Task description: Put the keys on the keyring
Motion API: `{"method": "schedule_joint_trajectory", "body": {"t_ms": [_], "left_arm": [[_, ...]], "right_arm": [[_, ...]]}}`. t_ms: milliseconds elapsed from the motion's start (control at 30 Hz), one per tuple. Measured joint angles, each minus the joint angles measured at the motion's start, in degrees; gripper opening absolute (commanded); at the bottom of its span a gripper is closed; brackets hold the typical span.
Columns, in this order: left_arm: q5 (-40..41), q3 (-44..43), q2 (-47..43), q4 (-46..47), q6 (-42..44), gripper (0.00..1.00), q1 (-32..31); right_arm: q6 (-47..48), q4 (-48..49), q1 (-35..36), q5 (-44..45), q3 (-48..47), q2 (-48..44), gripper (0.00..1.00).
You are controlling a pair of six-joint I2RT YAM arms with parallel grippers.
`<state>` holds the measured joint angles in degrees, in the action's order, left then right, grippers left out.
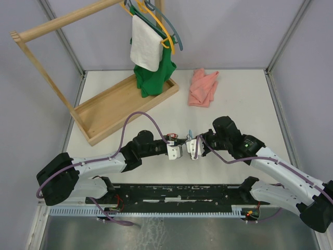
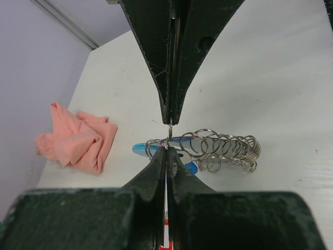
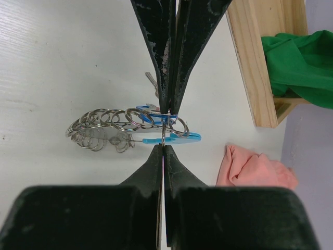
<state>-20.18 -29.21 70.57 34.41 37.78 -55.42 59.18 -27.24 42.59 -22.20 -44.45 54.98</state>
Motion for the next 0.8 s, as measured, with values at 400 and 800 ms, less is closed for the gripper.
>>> {"method": "schedule_joint_trajectory", "body": {"t_ms": [400, 800], "left_arm": [[0.2, 0.0, 0.0, 0.0, 0.0, 0.03, 0.0], [0.2, 0.0, -0.3, -0.1, 0.0, 0.03, 0.0]], "right_arm": [[0.0, 0.1, 0.1, 0.9, 0.0, 0.0, 0.01], [-0.4, 0.3, 0.1, 1.7, 0.0, 0.0, 0.01]]}}
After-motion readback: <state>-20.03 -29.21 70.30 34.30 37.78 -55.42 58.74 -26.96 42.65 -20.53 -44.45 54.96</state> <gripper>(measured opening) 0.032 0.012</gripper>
